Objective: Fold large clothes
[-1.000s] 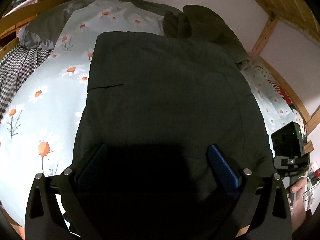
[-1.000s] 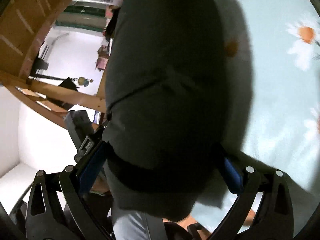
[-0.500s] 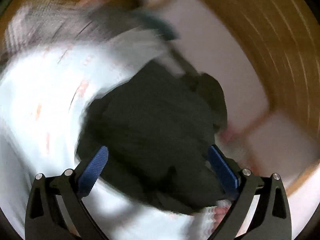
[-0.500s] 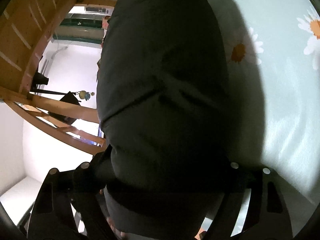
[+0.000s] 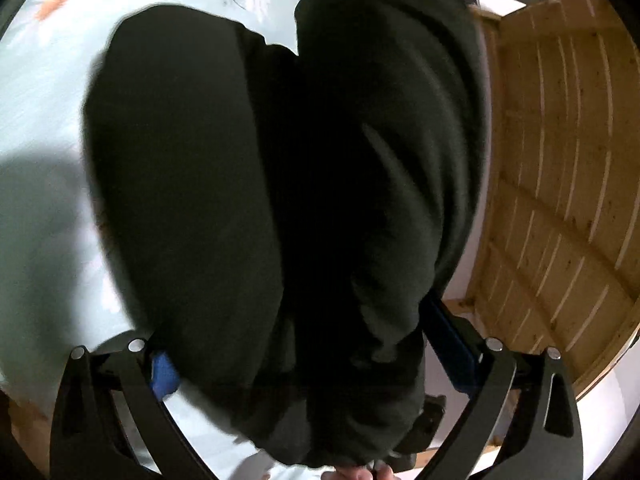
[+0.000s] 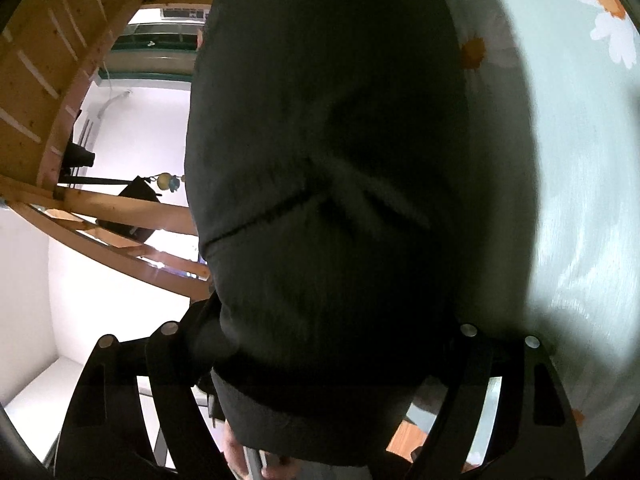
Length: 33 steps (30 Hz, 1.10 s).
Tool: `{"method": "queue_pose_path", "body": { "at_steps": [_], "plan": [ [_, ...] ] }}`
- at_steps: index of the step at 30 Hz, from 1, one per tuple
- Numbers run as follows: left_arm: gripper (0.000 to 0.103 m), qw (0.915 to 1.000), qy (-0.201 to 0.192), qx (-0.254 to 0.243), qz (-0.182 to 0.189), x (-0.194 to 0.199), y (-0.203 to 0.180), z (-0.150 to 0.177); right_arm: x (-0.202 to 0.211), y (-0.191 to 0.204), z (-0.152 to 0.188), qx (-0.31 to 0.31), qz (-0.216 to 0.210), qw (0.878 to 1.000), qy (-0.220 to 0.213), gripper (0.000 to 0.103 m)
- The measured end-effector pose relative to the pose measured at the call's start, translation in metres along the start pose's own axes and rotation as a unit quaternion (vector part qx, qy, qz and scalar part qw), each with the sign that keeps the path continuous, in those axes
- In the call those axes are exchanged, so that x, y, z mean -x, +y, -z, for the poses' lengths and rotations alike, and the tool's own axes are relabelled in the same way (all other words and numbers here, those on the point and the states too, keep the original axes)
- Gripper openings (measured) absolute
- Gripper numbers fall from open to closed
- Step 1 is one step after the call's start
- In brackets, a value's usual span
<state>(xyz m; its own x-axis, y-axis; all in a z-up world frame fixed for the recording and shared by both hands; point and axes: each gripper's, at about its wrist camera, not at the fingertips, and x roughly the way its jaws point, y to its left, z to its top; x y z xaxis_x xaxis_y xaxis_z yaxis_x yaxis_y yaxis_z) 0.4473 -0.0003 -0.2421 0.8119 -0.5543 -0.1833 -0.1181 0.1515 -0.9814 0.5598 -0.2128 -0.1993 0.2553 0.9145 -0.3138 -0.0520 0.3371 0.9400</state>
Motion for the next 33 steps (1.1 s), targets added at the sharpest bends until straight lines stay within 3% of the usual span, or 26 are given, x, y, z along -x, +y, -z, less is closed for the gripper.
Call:
{"method": "queue_pose_path", "body": {
  "at_steps": [3, 6, 9, 10, 11, 12, 14, 17, 18, 20, 22, 23, 25, 26, 27, 28, 30, 31, 32, 33],
  "plan": [
    [0.098, 0.999, 0.043, 0.008, 0.007, -0.006, 0.001, -0.01, 0.003, -0.001, 0.008, -0.005, -0.005, 1.0, 0.002, 0.078],
    [0.066, 0.9973, 0.064, 0.019, 0.03, -0.003, 0.003, -0.01, 0.012, -0.002, 0.021, -0.012, -0.024, 1.0, -0.005, 0.074],
    [0.057, 0.9943, 0.095, 0.021, 0.044, 0.002, 0.001, 0.008, 0.035, -0.009, 0.045, -0.024, -0.055, 0.998, -0.023, 0.076],
    [0.057, 0.9932, 0.104, 0.027, 0.045, 0.003, 0.003, 0.014, 0.04, -0.012, 0.049, -0.028, -0.06, 0.998, -0.024, 0.082],
    [0.057, 0.9912, 0.12, 0.037, 0.042, 0.005, 0.007, 0.024, 0.044, -0.021, 0.051, -0.047, -0.073, 0.996, -0.028, 0.099],
    [0.057, 0.9885, 0.138, 0.048, 0.038, 0.003, 0.011, 0.033, 0.045, -0.028, 0.05, -0.066, -0.082, 0.994, -0.035, 0.101],
    [0.057, 0.9839, 0.169, 0.052, 0.025, -0.006, 0.016, 0.05, 0.044, -0.047, 0.042, -0.114, -0.058, 0.99, -0.065, 0.101],
    [0.057, 0.9826, 0.18, 0.044, 0.018, -0.015, 0.013, 0.058, 0.046, -0.044, 0.041, -0.082, -0.07, 0.99, -0.088, 0.098],
    [0.057, 0.9834, 0.177, 0.038, 0.018, -0.014, 0.01, 0.058, 0.048, -0.04, 0.044, -0.075, -0.071, 0.991, -0.088, 0.094],
    [0.057, 0.9854, 0.169, 0.019, 0.013, -0.011, -0.002, 0.058, 0.054, -0.03, 0.049, -0.054, -0.07, 0.993, -0.079, 0.073],
    [0.057, 0.9862, 0.164, -0.006, 0.017, -0.005, -0.019, 0.055, 0.064, -0.013, 0.056, -0.028, -0.068, 0.994, -0.079, 0.068],
    [0.06, 0.9862, 0.164, -0.011, 0.019, -0.001, -0.022, 0.056, 0.07, -0.007, 0.062, -0.02, -0.068, 0.994, -0.083, 0.068],
    [0.088, 0.9871, 0.159, -0.017, -0.001, -0.002, -0.023, 0.064, 0.078, -0.006, 0.073, -0.025, -0.066, 0.994, -0.083, 0.069],
    [0.097, 0.9869, 0.159, -0.019, -0.019, -0.008, -0.021, 0.061, 0.077, -0.009, 0.076, -0.028, -0.065, 0.994, -0.078, 0.076],
    [0.098, 0.9855, 0.164, -0.019, -0.039, -0.015, -0.016, 0.061, 0.071, -0.015, 0.075, -0.034, -0.063, 0.995, -0.063, 0.083],
    [0.098, 0.9829, 0.18, -0.007, -0.041, -0.023, -0.01, 0.061, 0.062, -0.021, 0.071, -0.041, -0.055, 0.997, -0.047, 0.1],
    [0.098, 0.9778, 0.205, 0.014, -0.041, -0.035, -0.002, 0.063, 0.051, -0.031, 0.067, -0.065, -0.034, 0.996, -0.049, 0.101],
    [0.097, 0.9767, 0.21, 0.019, -0.04, -0.038, -0.001, 0.063, 0.049, -0.034, 0.065, -0.062, -0.045, 0.995, -0.06, 0.101],
    [0.094, 0.9768, 0.212, 0.005, -0.033, -0.042, -0.008, 0.061, 0.05, -0.033, 0.064, -0.054, -0.053, 0.994, -0.074, 0.094],
    [0.082, 0.9776, 0.209, -0.009, -0.026, -0.042, -0.013, 0.061, 0.051, -0.031, 0.063, -0.054, -0.053, 0.994, -0.077, 0.089]
  ]
}}
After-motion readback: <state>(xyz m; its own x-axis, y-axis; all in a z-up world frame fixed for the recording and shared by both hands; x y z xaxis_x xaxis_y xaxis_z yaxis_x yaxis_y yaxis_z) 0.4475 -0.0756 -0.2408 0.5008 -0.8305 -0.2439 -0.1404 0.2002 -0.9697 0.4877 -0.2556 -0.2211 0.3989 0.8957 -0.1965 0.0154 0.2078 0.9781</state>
